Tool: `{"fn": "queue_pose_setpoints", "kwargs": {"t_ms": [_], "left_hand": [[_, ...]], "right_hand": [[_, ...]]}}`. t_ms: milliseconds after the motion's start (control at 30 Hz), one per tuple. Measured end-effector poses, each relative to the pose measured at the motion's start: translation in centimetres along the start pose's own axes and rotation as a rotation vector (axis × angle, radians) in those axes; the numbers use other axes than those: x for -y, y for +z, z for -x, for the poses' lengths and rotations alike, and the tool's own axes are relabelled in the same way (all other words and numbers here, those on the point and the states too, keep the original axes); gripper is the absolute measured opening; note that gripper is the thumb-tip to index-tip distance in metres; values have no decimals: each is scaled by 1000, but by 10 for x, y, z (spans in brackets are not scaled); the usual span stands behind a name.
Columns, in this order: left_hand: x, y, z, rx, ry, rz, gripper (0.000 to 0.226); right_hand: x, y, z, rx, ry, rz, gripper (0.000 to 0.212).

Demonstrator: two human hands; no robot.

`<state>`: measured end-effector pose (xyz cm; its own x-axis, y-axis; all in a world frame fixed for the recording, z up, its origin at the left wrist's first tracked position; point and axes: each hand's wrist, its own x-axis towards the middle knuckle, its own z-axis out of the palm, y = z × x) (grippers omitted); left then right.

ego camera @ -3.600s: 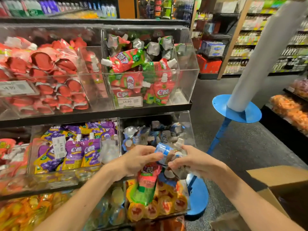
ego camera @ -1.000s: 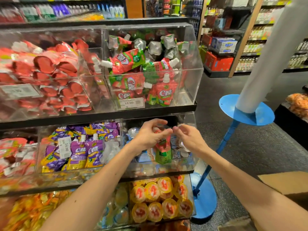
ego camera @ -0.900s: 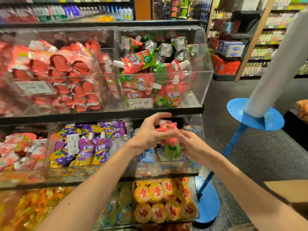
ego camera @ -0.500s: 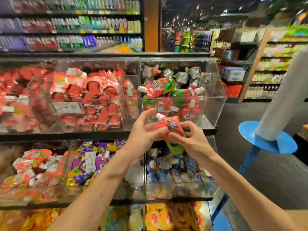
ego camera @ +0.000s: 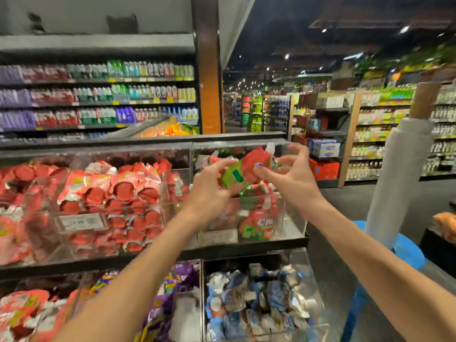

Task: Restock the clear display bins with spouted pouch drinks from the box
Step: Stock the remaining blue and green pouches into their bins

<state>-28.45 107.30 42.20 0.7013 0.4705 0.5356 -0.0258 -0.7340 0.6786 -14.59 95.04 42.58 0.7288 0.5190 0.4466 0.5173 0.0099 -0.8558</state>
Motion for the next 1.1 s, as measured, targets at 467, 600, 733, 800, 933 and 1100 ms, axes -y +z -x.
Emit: {"fn": "queue_pose_setpoints", "kwargs": {"t_ms": [467,600,733,800,933,1100], "left_hand": [[26,32,-100,222,-116,-520,30],[28,42,-97,264,-130,-630,34],[39,48,-87,309,-100,-815,38],[40,51,-87,292,-46,-883,41],[41,55,-85,344,-46,-876,49],[45,53,-70,320,-41,-707,68]], "right_hand": [[-53,-1,-68,120,-173,793,37],[-58,-2,-73,148,-138,819,36],[-57,-4,-69,147,-141,807,40],[-58,-2,-65,149,-130,825,41],[-61,-1,-54,124,-92,815,41],[-68,0,-37,105,-100,735,47]]}}
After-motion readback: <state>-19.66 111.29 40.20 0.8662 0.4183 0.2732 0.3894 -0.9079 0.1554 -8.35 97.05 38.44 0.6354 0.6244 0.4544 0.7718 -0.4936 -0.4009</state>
